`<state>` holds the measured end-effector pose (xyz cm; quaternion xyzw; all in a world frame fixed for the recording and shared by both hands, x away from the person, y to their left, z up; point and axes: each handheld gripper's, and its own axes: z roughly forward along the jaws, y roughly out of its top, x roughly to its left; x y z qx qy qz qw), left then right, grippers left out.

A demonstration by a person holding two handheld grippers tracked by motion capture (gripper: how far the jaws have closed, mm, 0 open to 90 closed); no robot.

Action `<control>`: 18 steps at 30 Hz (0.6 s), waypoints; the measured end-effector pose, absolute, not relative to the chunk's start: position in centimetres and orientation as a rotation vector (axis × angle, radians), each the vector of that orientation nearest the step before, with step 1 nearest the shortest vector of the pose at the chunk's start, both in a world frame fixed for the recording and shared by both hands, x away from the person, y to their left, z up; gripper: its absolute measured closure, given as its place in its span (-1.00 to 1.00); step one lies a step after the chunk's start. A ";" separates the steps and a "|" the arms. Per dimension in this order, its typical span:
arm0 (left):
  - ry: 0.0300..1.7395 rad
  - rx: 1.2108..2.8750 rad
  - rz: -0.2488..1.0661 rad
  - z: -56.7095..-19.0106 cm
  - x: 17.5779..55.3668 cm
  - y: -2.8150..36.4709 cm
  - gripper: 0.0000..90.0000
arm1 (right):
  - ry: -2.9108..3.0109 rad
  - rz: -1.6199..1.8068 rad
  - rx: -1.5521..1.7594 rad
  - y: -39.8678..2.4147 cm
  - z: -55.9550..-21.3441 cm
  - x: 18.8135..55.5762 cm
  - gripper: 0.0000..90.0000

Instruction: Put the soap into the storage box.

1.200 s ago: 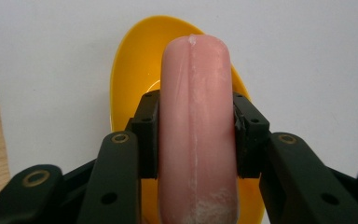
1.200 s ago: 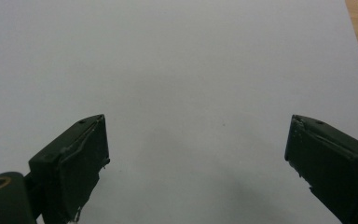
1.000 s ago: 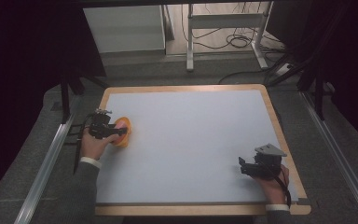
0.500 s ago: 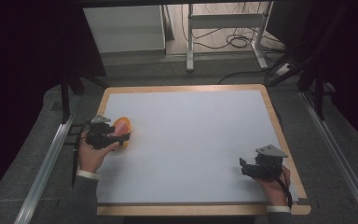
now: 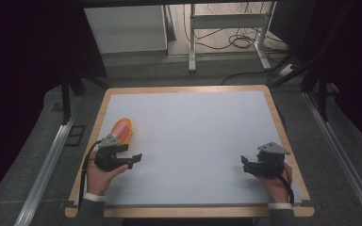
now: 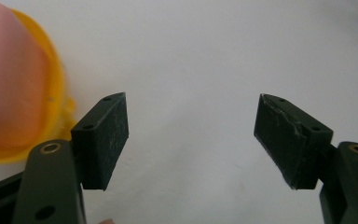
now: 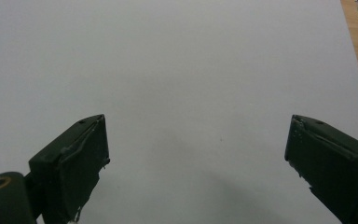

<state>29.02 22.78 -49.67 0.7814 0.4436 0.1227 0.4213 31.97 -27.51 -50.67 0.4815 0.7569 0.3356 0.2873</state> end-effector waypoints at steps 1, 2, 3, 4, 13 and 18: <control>1.111 1.956 0.302 -50.0 28.9 22.7 -0.41 | 2.021 0.899 1.287 -27.6 -50.7 32.0 -0.87; 1.114 1.960 0.295 -50.5 28.8 22.7 -0.41 | 2.022 0.903 1.286 -27.6 -50.6 32.0 -0.87; 1.122 1.961 0.287 -50.9 28.7 22.7 -0.41 | 2.021 0.904 1.289 -27.6 -50.6 32.0 -0.87; 1.128 1.960 0.281 -51.4 28.7 22.7 -0.41 | 2.019 0.905 1.290 -27.7 -50.6 32.0 -0.87; 1.171 2.014 0.260 -53.6 28.8 22.6 -0.40 | 2.016 0.886 1.284 -27.9 -50.6 32.0 -0.87; 1.210 2.009 0.274 -53.8 29.4 22.8 -0.40 | 2.015 0.878 1.279 -27.9 -50.6 32.0 -0.87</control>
